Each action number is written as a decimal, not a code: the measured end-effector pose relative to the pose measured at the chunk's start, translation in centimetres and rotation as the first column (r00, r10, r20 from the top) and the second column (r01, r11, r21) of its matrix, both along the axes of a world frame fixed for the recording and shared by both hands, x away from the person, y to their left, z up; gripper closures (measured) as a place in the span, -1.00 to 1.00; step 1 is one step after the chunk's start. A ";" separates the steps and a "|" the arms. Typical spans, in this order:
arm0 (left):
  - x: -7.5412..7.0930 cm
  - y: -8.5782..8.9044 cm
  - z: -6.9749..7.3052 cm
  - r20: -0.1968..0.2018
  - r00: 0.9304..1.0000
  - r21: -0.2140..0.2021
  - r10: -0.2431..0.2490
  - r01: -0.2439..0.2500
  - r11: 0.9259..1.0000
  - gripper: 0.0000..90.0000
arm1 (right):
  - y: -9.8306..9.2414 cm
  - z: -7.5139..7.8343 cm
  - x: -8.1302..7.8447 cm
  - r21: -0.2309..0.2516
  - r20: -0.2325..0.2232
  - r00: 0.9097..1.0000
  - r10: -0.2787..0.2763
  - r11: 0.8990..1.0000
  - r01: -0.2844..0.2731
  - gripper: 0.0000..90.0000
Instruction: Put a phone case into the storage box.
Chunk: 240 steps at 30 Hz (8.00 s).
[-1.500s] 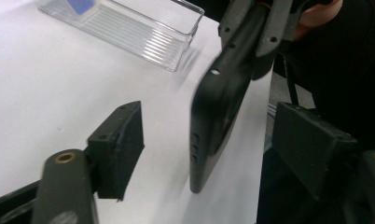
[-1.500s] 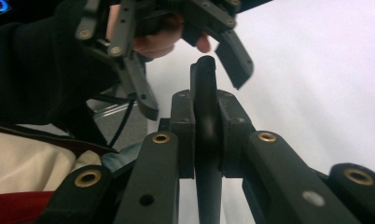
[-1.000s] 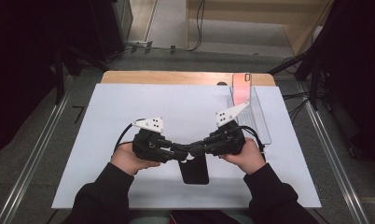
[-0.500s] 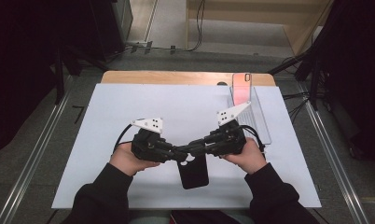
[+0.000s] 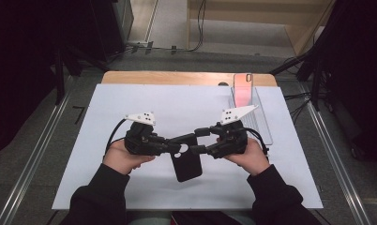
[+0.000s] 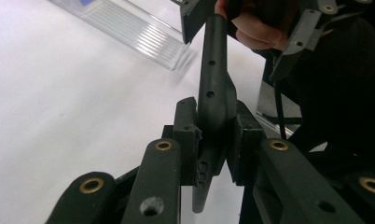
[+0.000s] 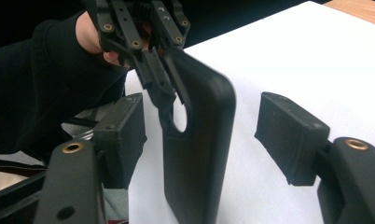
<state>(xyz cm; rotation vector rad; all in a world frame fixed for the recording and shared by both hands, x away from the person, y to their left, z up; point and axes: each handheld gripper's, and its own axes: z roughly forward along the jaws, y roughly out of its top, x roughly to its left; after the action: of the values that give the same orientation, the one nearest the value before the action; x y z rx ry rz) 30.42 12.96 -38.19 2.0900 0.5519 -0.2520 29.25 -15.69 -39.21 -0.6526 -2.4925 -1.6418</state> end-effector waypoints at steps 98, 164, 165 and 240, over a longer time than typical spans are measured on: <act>-1.8 -0.9 0.9 0.109 0.977 0.102 0.183 -0.194 0.976 -0.33 | 3.0 -3.4 -0.8 -0.110 0.081 0.919 -0.385 0.913 0.392 -0.72; -4.4 8.3 -6.7 0.049 0.912 0.168 0.408 -0.410 0.897 -0.33 | -10.4 2.0 7.0 -0.040 0.127 0.634 -0.763 0.635 0.771 -0.72; -4.4 8.3 -6.8 0.050 0.911 0.169 0.409 -0.412 0.895 -0.33 | -10.5 1.9 7.3 -0.045 0.131 0.627 -0.768 0.627 0.778 -0.72; -3.5 7.8 -6.8 0.011 0.921 0.147 0.389 -0.386 0.911 -0.33 | -10.1 -1.9 14.1 -0.207 -0.003 0.638 -0.770 0.624 0.753 -1.00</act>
<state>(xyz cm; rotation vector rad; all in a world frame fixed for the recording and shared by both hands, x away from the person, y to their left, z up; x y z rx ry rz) 26.94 20.76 -44.95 2.0654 1.0071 0.0011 43.40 -25.75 -41.13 -2.0011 -2.4462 -1.4693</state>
